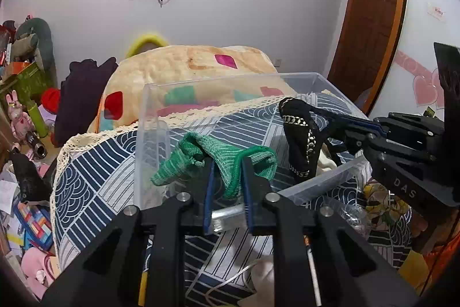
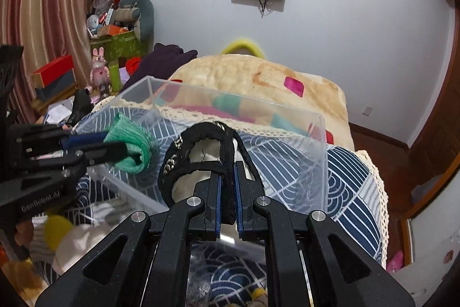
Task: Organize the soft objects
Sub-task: 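Drop the green glove into the box with the left tool while the right tool drops the white cloth in, then grasp the yellow sponge with the left tool while the right tool grasps the floral scrunchie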
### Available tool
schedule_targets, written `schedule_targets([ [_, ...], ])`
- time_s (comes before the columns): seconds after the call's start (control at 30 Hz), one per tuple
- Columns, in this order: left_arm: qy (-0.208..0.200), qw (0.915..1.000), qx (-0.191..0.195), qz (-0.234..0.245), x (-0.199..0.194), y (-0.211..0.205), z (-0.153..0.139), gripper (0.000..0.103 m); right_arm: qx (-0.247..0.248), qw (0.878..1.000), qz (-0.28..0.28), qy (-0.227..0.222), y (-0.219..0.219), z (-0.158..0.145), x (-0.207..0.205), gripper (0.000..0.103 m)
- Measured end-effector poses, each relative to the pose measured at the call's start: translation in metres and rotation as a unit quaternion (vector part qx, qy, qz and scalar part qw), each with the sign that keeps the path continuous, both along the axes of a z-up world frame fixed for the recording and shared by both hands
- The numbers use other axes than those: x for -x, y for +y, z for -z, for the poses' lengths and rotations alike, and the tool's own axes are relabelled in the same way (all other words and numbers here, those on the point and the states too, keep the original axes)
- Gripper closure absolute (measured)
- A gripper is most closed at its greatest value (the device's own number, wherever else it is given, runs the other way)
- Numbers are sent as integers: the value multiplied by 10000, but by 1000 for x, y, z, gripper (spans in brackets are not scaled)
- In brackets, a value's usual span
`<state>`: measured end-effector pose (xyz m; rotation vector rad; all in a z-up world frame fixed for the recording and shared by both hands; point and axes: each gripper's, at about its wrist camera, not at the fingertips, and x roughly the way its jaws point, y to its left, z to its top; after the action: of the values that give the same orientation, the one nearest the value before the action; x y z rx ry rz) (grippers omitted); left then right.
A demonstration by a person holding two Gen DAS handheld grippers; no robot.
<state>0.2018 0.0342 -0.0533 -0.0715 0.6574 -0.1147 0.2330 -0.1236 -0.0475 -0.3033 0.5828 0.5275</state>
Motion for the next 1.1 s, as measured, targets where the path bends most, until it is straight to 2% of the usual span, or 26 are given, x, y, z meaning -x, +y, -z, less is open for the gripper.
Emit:
schedule_targets([
  [0.07,-14,10000,15,-36,4,2,-2,77,-6,10000,-82,36,-3,0,4,93],
  [0.13,-48,10000,41,0,10,3,-3,75,-23,9999,-111,-19,-5,-1,9,80],
  [0.2,-88,9999,16,56,17,2,-6,75,-47,9999,-135,-91,-10,-2,15,72],
  [0.37,-325,9993,-77,137,42,-1,-19,71,-133,9994,-227,-218,-21,-8,34,67],
  [0.47,-625,9980,-123,44,62,0,-31,55,-287,9988,-205,-354,-29,-16,45,53],
  [0.53,-819,9965,-152,-50,72,1,-39,39,-428,9978,-172,-466,-35,-23,52,45],
  [0.6,-1032,9943,-214,-151,85,3,-46,34,-633,9963,-130,-564,-44,-31,59,39],
  [0.7,-1178,9923,-286,-266,99,5,-50,20,-874,9940,-12,-663,-54,-37,67,21],
  [0.73,-1213,9917,-303,-306,103,5,-50,13,-925,9931,60,-722,-58,-38,70,19],
  [0.8,-1247,9907,-365,-407,111,8,-47,9,-986,9921,168,-763,-65,-36,73,19],
  [1.1,-699,9961,-308,-447,130,14,-5,9,-916,9936,554,-367,-84,1,76,18],
])
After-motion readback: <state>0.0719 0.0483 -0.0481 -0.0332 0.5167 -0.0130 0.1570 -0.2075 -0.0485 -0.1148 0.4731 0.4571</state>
